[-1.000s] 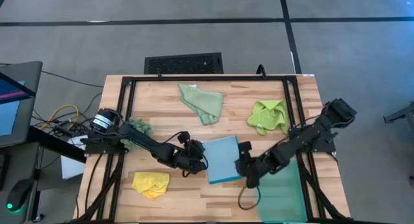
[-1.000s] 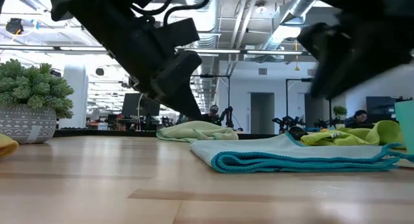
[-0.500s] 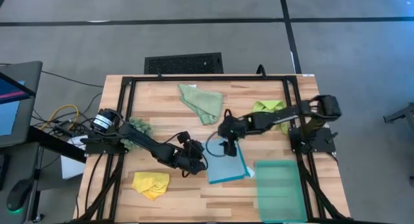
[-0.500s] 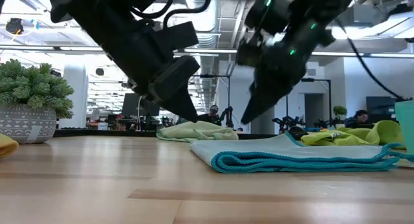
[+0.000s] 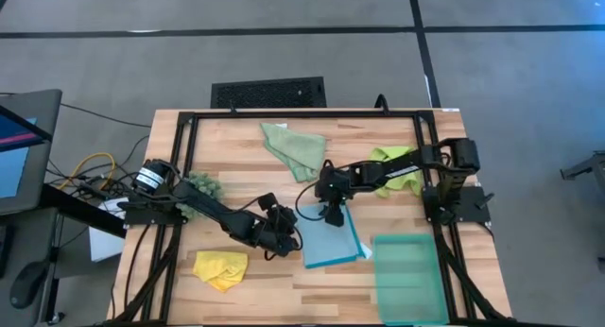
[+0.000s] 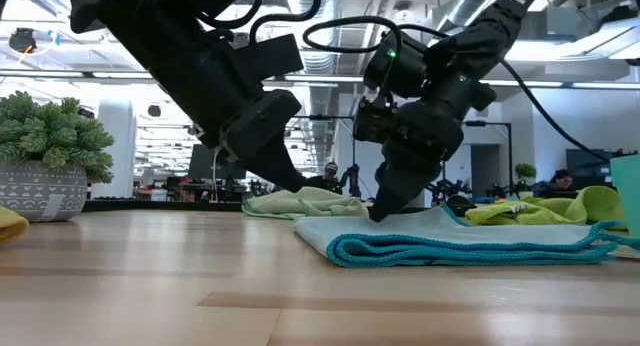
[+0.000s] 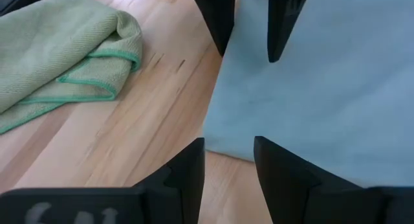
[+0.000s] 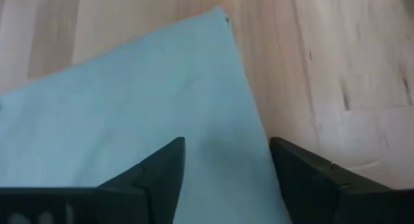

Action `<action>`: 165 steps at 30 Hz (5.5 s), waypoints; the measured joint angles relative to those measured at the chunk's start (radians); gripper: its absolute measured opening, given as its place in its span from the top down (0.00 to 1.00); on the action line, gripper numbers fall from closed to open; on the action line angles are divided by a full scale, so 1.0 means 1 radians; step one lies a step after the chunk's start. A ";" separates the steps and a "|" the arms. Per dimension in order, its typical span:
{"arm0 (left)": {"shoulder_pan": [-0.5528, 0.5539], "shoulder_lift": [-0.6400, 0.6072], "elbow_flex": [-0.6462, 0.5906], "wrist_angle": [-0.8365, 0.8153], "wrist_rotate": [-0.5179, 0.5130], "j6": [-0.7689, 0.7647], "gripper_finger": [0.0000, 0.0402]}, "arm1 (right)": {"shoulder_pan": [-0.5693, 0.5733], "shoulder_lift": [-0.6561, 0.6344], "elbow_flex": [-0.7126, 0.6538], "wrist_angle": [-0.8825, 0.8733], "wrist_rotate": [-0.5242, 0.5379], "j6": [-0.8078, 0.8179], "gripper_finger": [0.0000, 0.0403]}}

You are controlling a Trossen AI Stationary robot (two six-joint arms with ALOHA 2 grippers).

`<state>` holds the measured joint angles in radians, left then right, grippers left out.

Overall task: Fold microfiber towels
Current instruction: Fold the blue microfiber cloth

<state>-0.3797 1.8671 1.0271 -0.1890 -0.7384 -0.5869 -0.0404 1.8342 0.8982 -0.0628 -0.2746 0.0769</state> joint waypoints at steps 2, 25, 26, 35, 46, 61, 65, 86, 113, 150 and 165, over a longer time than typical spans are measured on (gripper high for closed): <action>0.000 0.000 0.000 0.001 0.000 0.000 0.68 | 0.009 0.001 0.000 0.000 -0.001 -0.002 0.43; -0.110 -0.031 0.000 0.033 0.019 0.127 0.68 | 0.073 -0.136 -0.006 -0.110 0.221 -0.050 0.98; -0.125 -0.031 0.000 0.038 0.020 0.139 0.68 | 0.089 -0.146 -0.007 -0.120 0.242 -0.048 0.98; -0.226 0.019 0.001 0.210 0.027 0.186 0.68 | 0.264 -0.183 -0.005 -0.113 0.417 0.017 0.99; -0.174 0.192 0.001 0.416 0.108 0.265 0.68 | 0.470 -0.184 0.002 -0.108 0.686 0.133 0.99; -0.146 0.166 0.000 0.386 0.215 0.235 0.68 | 0.626 -0.130 0.031 -0.077 0.775 0.256 0.98; -0.158 0.089 -0.002 0.301 0.247 0.206 0.68 | 0.628 -0.069 0.030 -0.041 0.773 0.241 0.97; -0.188 0.029 0.000 0.170 0.192 0.105 0.68 | 0.651 -0.045 0.030 -0.006 0.735 0.065 0.96; -0.139 0.205 0.006 0.522 0.405 0.367 0.68 | 0.652 -0.030 0.030 -0.032 0.722 0.027 0.95; -0.126 0.049 0.018 0.323 0.170 0.243 0.68 | 0.648 -0.028 0.030 0.000 0.691 0.054 0.66; -0.123 0.156 0.027 0.414 0.347 0.298 0.68 | 0.669 -0.048 0.030 -0.169 0.673 0.109 0.58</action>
<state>-0.5027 2.0233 1.0537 0.2246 -0.3915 -0.2885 0.6289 1.7864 0.9279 -0.2320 0.3985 0.1860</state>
